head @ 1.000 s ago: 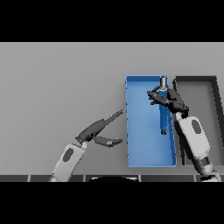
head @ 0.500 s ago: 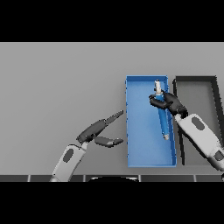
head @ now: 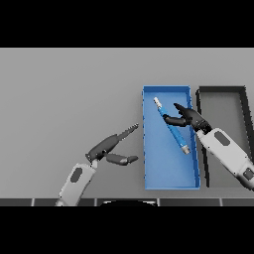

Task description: Pick up the blue pipe and place it into the blue bin.

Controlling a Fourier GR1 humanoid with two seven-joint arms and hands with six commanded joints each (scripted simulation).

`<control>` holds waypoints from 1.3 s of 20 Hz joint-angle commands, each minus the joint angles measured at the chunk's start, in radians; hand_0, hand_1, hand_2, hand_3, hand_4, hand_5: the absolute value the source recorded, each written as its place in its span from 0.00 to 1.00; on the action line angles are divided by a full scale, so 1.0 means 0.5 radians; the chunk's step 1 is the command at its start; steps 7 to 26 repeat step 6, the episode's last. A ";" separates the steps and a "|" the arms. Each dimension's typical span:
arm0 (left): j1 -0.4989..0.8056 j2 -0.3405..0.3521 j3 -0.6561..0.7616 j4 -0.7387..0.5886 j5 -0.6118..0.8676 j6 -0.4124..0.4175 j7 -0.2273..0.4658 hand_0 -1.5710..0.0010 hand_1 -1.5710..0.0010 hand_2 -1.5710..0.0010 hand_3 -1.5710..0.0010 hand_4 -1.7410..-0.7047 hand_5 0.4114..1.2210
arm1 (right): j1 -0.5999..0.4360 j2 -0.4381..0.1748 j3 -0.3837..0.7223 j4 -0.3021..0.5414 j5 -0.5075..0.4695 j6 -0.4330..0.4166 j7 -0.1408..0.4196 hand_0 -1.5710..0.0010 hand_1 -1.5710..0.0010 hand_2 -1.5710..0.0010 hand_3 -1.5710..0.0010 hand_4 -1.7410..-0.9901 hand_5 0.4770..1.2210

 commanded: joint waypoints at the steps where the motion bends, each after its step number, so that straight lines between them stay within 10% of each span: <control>1: 0.007 0.009 -0.001 -0.003 0.003 -0.009 -0.003 1.00 1.00 1.00 1.00 0.78 0.10 | -0.009 -0.014 0.006 -0.020 0.006 0.019 -0.002 0.98 0.99 0.99 1.00 0.86 0.32; 26: 0.055 0.029 -0.021 -0.134 0.027 -0.017 0.039 1.00 1.00 1.00 1.00 0.78 0.10 | -0.026 -0.027 0.022 -0.045 0.021 0.063 -0.006 0.99 0.99 0.99 1.00 0.87 0.32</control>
